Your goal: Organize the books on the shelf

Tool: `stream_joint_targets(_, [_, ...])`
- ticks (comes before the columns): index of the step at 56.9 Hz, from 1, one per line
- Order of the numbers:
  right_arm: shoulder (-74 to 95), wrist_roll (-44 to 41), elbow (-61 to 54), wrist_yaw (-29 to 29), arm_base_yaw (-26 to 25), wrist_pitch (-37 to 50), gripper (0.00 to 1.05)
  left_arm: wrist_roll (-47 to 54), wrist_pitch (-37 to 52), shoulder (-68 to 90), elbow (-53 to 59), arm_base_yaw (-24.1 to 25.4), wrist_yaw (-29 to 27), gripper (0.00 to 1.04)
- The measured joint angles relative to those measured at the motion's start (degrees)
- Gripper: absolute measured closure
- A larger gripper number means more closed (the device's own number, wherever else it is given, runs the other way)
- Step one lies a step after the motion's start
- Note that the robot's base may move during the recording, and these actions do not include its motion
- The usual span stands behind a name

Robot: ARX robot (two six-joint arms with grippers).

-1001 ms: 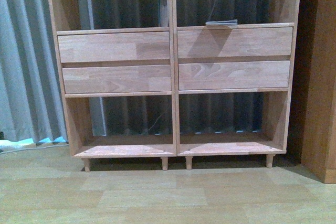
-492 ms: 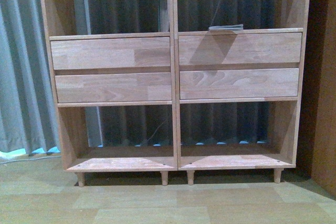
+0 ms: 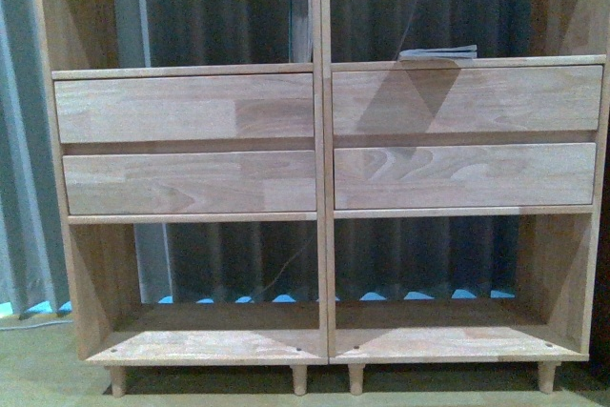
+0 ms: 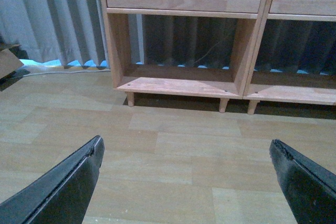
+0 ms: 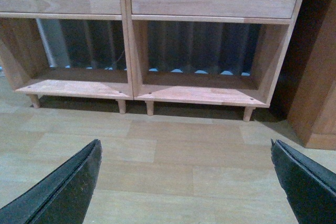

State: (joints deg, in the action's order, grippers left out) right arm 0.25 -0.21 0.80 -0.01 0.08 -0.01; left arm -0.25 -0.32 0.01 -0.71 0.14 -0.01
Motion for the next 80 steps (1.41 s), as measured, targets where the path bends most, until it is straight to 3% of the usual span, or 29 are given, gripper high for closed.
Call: stream_joint_targets(80, [0.0, 0.0, 0.0, 0.0, 0.0, 0.0, 0.07, 0.0, 0.0, 0.0, 0.0, 0.0, 0.0, 0.07])
